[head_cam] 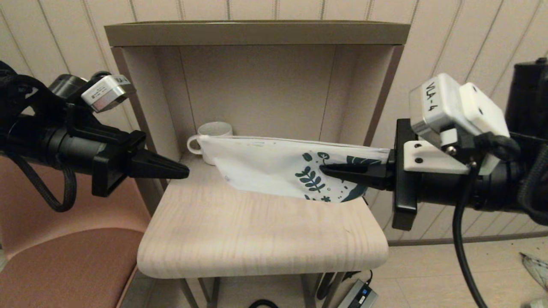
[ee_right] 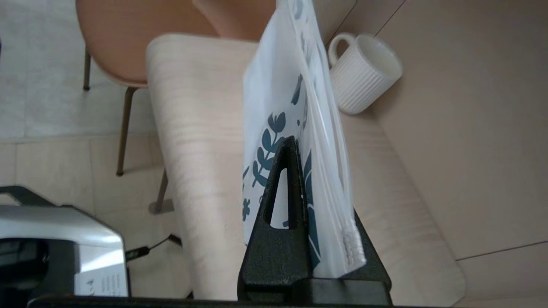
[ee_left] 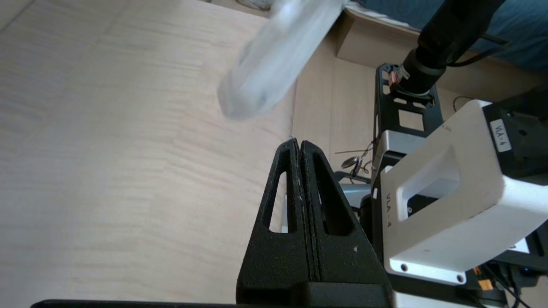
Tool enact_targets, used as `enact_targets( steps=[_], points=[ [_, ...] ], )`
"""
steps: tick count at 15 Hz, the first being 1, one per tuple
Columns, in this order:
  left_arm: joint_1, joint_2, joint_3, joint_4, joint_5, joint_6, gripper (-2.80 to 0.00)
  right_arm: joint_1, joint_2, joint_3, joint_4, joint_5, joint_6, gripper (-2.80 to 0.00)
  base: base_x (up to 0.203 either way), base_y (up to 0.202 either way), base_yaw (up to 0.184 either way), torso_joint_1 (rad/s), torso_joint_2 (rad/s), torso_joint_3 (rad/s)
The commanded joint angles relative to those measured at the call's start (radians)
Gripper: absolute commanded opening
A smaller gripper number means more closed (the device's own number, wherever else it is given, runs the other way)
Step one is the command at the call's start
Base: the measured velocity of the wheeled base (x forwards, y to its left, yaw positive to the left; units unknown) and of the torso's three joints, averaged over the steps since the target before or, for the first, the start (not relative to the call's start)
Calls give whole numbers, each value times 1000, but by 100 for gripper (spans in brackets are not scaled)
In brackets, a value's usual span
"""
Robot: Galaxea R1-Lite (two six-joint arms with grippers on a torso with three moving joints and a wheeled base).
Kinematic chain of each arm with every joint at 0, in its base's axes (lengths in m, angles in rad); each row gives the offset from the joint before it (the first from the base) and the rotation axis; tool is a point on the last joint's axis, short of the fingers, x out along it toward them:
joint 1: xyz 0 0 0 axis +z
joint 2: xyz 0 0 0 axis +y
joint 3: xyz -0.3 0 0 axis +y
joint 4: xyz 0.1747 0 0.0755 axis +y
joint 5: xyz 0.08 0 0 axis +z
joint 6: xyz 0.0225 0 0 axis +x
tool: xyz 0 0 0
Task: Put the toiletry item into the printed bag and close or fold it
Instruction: Hand it to the other hand
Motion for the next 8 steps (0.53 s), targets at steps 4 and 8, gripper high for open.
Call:
enact_targets(
  steps=[4,8],
  points=[
    [-14,33,-24,-27,-9,-10,-280,2,12,-21,-3,2,48,-280,0,0,0,0,0,0],
    [-37,74,-60,-124,-66,-8,-280,5,41,-43,-4,5,185,-280,0,0,0,0,0,0]
  ],
)
